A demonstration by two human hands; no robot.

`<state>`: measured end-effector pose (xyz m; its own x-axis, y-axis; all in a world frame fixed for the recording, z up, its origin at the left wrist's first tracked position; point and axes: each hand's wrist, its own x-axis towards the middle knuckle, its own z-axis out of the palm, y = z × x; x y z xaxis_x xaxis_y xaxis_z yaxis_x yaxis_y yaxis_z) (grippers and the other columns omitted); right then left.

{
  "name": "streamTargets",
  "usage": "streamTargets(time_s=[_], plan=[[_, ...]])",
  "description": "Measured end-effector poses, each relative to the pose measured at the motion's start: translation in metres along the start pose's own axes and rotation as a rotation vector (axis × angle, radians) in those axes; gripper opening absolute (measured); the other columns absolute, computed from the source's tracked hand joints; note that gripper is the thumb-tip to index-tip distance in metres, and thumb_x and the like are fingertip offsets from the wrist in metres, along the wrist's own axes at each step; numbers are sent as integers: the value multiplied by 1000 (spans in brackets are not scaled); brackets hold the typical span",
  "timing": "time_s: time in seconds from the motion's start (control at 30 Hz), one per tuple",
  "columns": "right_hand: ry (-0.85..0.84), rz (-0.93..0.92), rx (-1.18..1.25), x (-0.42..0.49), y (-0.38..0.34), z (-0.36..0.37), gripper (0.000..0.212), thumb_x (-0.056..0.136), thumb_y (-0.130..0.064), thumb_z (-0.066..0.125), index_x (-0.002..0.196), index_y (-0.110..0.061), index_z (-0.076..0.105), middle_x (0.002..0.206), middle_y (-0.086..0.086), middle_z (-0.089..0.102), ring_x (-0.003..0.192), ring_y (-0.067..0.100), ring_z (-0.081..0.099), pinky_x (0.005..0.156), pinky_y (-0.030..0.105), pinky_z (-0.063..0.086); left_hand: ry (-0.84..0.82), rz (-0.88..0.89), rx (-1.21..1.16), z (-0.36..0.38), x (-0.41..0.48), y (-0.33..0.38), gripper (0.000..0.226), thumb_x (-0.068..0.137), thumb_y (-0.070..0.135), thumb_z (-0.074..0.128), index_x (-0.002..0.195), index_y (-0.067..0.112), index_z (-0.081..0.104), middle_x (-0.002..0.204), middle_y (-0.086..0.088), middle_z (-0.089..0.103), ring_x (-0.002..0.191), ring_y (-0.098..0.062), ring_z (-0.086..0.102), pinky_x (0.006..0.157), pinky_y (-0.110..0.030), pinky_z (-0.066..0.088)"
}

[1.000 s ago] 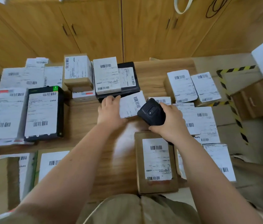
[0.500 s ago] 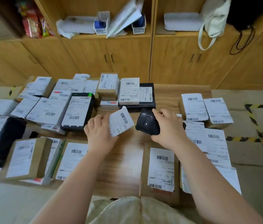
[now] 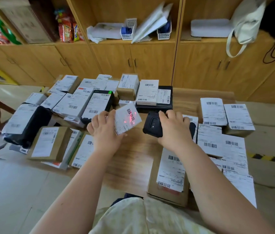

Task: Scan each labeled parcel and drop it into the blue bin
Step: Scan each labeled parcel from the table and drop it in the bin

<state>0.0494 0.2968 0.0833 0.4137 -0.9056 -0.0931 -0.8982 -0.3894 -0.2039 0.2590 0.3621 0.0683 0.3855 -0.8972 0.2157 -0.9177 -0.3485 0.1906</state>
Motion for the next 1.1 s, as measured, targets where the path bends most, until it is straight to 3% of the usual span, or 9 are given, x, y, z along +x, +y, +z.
streamTargets(time_s=[0.3, 0.5, 0.7, 0.87, 1.03, 1.1], plan=[[-33, 146, 123, -9, -7, 6, 80, 70, -30, 77, 140, -22, 38, 133, 2, 40, 120, 28, 37, 94, 43, 32, -120, -19, -22, 2, 12, -15, 97, 70, 54, 82, 148, 24, 34, 145, -9, 33, 134, -33, 23, 108, -45, 13], [86, 461, 356, -14, -22, 15, 78, 66, -35, 79, 135, -28, 43, 125, 4, 46, 118, 30, 43, 94, 44, 42, -358, 18, -155, 15, 41, -20, 88, 66, 69, 75, 139, 28, 46, 138, -8, 46, 130, -33, 37, 107, -49, 25], [289, 737, 561, -45, -56, 34, 70, 54, -43, 83, 117, -30, 55, 110, 1, 52, 108, 28, 51, 87, 47, 51, -435, 280, -114, 20, 50, -17, 84, 70, 57, 74, 140, 24, 43, 137, -7, 45, 129, -32, 38, 107, -46, 27], [391, 991, 551, -106, -80, 52, 80, 54, -50, 76, 127, -31, 50, 117, -1, 51, 112, 27, 51, 87, 47, 53, -558, 505, -227, 23, 34, 3, 85, 68, 54, 75, 141, 28, 41, 139, -4, 44, 131, -31, 37, 111, -48, 23], [570, 1249, 532, -187, -101, 44, 63, 59, -37, 77, 117, -30, 54, 108, -4, 50, 108, 24, 50, 85, 41, 51, -666, 767, -339, 8, -11, 47, 86, 65, 55, 77, 140, 29, 44, 140, -1, 46, 133, -28, 37, 107, -46, 24], [635, 1344, 510, -222, -110, 42, 68, 61, -33, 81, 124, -28, 54, 114, 0, 51, 113, 26, 48, 93, 43, 47, -697, 891, -384, 0, -38, 66, 88, 60, 58, 77, 137, 28, 46, 136, 0, 49, 129, -28, 41, 104, -46, 28]])
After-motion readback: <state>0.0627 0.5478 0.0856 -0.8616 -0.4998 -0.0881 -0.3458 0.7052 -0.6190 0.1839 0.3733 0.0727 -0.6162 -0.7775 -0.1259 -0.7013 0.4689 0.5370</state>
